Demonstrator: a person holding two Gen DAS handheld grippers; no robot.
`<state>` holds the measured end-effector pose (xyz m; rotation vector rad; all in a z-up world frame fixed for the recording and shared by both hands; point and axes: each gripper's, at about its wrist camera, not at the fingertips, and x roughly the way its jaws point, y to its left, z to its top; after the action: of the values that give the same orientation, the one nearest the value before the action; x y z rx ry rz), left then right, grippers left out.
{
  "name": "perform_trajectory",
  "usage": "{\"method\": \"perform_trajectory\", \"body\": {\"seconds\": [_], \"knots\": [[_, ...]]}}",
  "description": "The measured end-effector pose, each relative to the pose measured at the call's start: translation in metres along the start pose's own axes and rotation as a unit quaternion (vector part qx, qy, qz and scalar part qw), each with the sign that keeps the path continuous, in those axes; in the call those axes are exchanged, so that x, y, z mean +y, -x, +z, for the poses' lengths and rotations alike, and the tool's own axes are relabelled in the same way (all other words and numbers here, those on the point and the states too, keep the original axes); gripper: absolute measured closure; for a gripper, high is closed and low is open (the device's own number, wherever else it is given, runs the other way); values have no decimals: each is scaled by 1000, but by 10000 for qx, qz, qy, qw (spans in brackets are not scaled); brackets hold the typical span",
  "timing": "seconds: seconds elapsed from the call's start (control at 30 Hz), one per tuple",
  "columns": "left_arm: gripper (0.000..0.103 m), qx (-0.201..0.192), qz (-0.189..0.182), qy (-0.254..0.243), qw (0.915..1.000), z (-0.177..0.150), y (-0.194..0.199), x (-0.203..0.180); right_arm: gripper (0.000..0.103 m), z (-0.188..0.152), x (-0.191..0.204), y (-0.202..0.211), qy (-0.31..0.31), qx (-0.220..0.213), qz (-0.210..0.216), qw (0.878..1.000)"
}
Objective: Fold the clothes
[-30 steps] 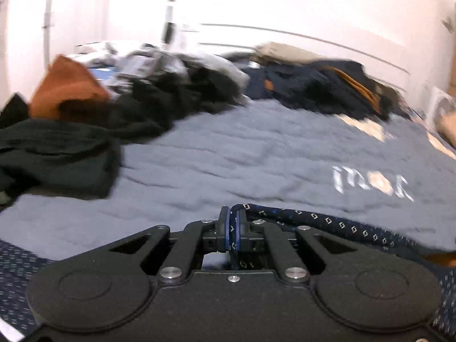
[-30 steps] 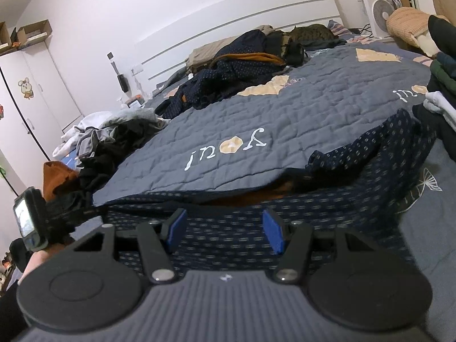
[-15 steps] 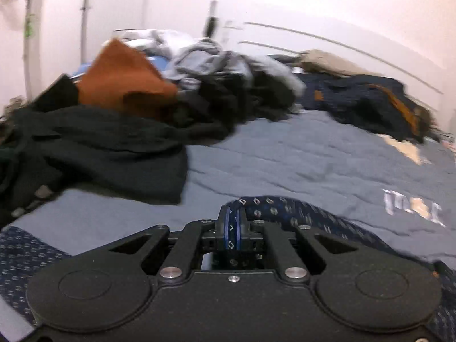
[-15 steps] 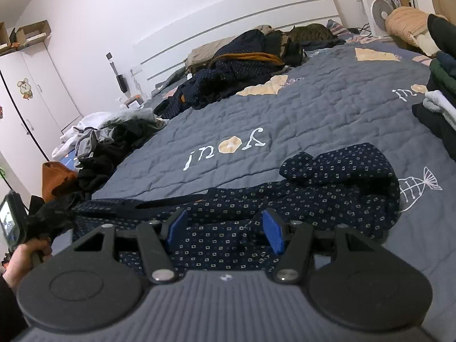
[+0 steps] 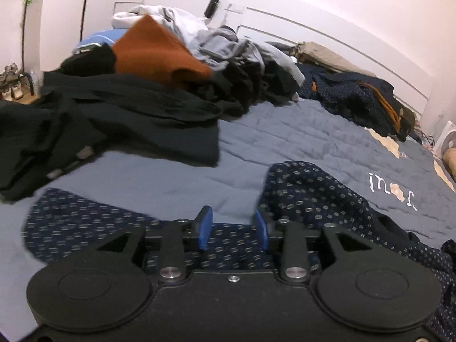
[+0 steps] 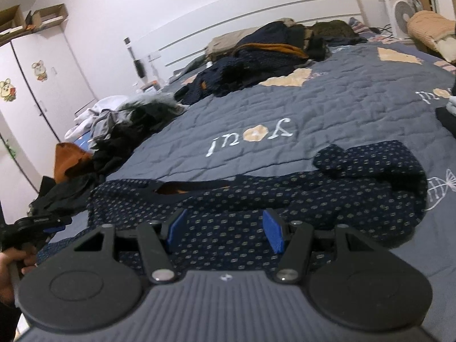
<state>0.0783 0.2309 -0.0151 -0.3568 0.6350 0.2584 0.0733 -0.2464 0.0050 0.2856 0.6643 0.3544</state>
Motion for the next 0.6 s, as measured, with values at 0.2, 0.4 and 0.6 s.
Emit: {"method": "perform_trajectory", "body": {"seconds": [0.2,0.4,0.6], "knots": [[57,60,173,565,9982,-16,28,48,45,-3,23,-3,58,39,236,9997],[53,4,680,1208,9903,-20,50,112,45,-11,45,-12,208,170,389,9989],[53,135,916,2039,9746,-19,48,171,45,-20,60,-21,378,294,407,9980]]}}
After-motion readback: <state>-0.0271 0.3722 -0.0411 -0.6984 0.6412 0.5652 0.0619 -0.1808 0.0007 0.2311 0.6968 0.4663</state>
